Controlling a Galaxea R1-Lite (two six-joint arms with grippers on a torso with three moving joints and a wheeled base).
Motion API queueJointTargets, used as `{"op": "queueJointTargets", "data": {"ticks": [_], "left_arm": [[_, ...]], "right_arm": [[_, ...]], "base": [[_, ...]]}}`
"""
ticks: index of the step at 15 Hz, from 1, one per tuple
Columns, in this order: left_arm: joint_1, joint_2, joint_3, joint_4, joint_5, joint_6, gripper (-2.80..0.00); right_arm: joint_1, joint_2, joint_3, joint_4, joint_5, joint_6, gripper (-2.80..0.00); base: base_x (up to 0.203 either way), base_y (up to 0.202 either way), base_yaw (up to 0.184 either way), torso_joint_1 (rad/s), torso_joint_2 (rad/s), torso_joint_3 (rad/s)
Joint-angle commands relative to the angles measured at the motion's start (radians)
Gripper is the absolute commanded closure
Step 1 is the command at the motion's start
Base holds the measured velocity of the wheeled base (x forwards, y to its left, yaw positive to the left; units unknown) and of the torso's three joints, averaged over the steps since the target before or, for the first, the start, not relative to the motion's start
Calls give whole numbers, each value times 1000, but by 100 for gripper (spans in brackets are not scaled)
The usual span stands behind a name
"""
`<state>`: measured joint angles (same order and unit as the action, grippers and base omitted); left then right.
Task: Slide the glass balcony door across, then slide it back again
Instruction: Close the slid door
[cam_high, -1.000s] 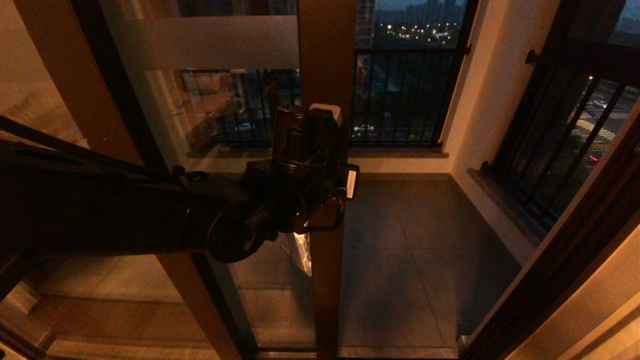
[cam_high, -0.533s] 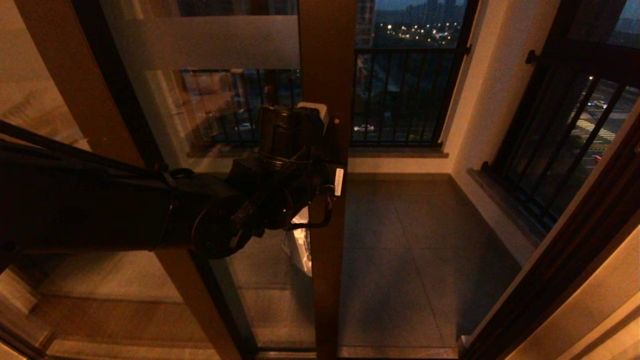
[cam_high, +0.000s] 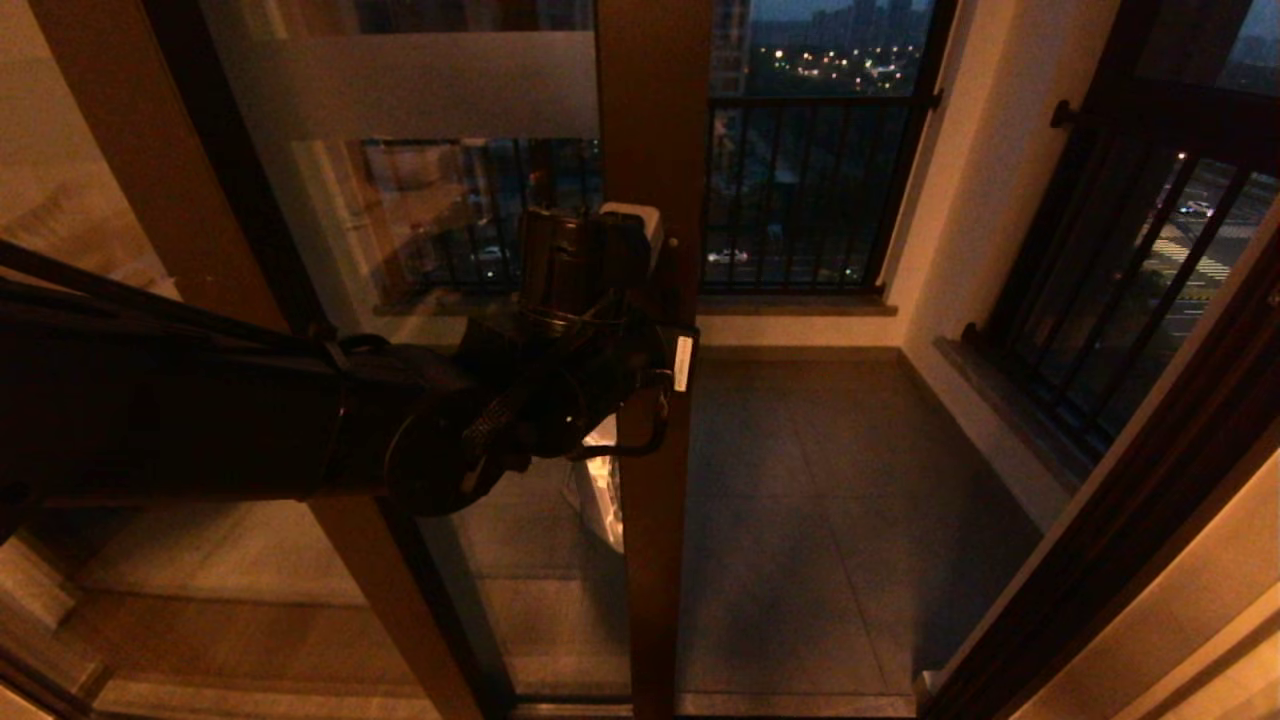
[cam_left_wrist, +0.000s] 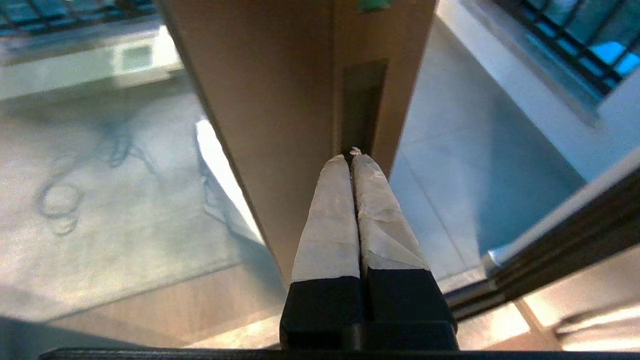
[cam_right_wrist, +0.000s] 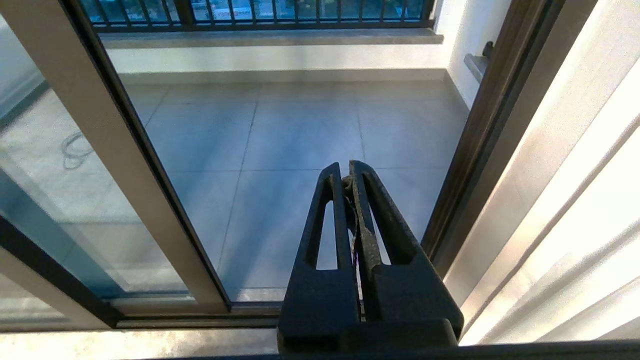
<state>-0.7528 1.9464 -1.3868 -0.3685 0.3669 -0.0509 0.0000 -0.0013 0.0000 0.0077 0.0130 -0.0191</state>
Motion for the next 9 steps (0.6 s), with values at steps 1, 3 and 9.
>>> {"op": "queueJointTargets", "data": {"ticks": [1,3,9], "left_arm": [[0,-3,0,28,-9,-1,0],[6,2,-3,43,-14,-5,0],[9,34,-63,49,-15,-6,0]], "right_arm": [[0,0,3,0,1,-1,0],[0,0,3,0,1,-1,0],[0,0,3,0,1,-1,0]], "base": [[0,0,0,0,0,0],[0,0,0,0,0,0],[0,0,0,0,0,0]]}}
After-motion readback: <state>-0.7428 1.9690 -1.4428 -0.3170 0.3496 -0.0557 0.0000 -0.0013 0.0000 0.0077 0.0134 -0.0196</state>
